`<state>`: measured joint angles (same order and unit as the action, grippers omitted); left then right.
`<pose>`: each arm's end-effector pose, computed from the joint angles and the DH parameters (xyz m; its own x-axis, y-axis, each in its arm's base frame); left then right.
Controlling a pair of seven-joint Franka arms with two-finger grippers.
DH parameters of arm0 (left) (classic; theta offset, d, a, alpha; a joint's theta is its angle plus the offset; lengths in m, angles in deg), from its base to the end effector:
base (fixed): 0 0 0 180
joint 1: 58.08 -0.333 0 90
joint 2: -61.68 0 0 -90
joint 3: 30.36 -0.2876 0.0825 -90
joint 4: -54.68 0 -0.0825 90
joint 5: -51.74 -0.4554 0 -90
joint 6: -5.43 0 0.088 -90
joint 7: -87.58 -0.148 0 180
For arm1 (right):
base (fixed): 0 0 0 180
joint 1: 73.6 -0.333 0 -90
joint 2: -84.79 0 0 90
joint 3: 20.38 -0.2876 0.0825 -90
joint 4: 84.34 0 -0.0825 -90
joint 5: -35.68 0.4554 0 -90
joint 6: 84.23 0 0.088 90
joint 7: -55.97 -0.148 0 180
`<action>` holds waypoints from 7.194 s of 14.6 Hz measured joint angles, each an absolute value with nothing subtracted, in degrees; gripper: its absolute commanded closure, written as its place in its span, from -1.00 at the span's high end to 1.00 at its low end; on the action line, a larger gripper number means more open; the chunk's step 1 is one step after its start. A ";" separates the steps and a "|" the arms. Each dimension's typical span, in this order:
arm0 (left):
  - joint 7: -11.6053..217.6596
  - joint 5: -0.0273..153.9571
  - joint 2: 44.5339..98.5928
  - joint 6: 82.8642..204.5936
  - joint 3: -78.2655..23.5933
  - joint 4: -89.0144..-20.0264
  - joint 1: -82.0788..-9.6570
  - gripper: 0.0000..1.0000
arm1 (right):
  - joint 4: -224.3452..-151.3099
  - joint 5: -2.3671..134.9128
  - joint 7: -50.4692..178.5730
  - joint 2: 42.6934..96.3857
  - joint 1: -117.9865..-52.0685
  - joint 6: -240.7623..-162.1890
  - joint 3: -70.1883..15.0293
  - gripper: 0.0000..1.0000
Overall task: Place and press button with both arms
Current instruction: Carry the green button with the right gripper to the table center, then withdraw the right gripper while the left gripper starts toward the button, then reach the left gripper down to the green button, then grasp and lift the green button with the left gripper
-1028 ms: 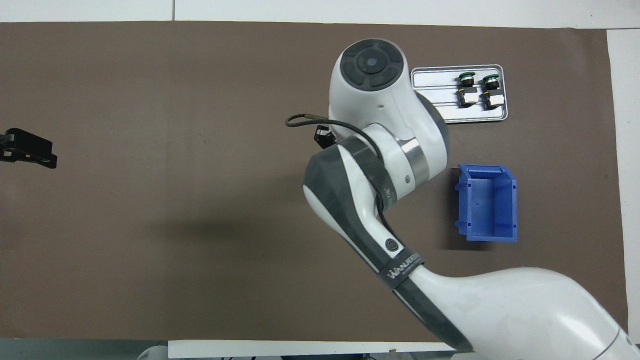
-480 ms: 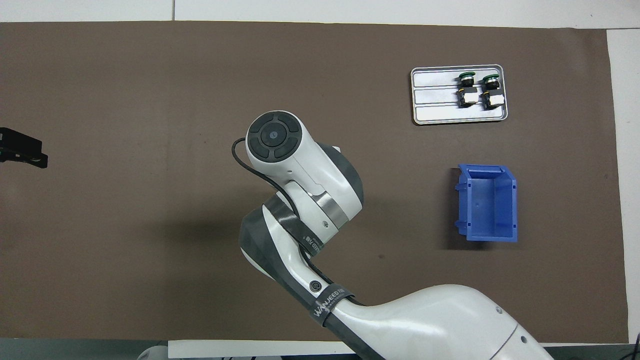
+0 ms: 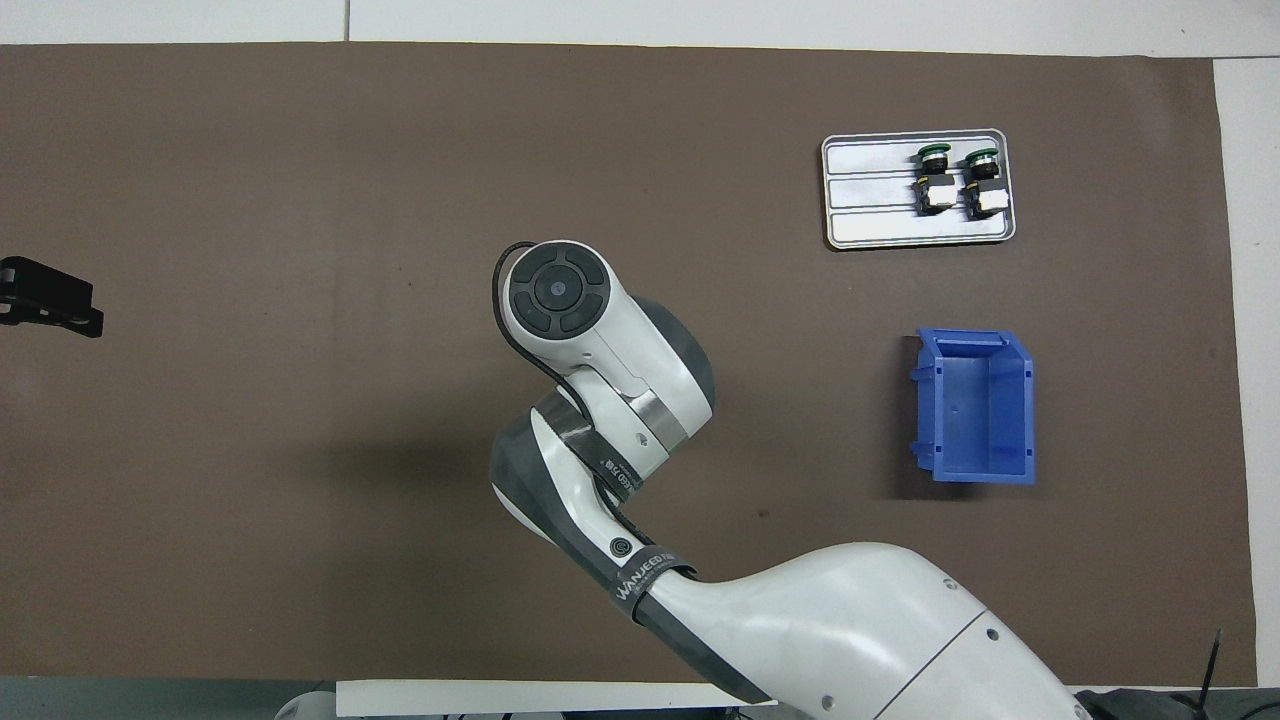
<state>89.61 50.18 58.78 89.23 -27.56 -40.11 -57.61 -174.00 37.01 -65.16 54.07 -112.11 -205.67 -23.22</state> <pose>0.5913 -0.0300 0.5330 0.9900 -0.0177 -0.1396 -0.0228 -0.9991 -0.0346 0.5584 0.4904 0.2331 0.1582 -0.9862 -0.0484 -0.9873 -0.1588 0.0075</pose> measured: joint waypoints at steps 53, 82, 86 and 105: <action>183.72 54.76 67.02 110.09 -26.28 -51.20 -30.15 0.99 | -175.50 31.82 54.88 84.87 -73.86 -167.05 -21.54 1.00; 212.02 58.46 82.53 134.00 -26.41 -54.89 -18.00 -0.34 | -175.79 31.88 54.89 85.07 -73.49 -167.05 -21.89 1.00; 212.67 58.46 82.54 134.13 -26.41 -54.80 -17.99 -0.58 | -175.79 31.88 54.89 85.07 -73.49 -167.05 -21.89 1.00; 204.44 60.38 75.69 132.04 -27.21 -54.20 -25.17 -0.84 | -175.79 31.88 54.89 85.07 -73.49 -167.05 -21.89 1.00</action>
<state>204.44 60.38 75.69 132.04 -27.21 -54.20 -25.17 -175.79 31.88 54.89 85.07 -73.49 -167.05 -21.89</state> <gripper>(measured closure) 0.665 0.000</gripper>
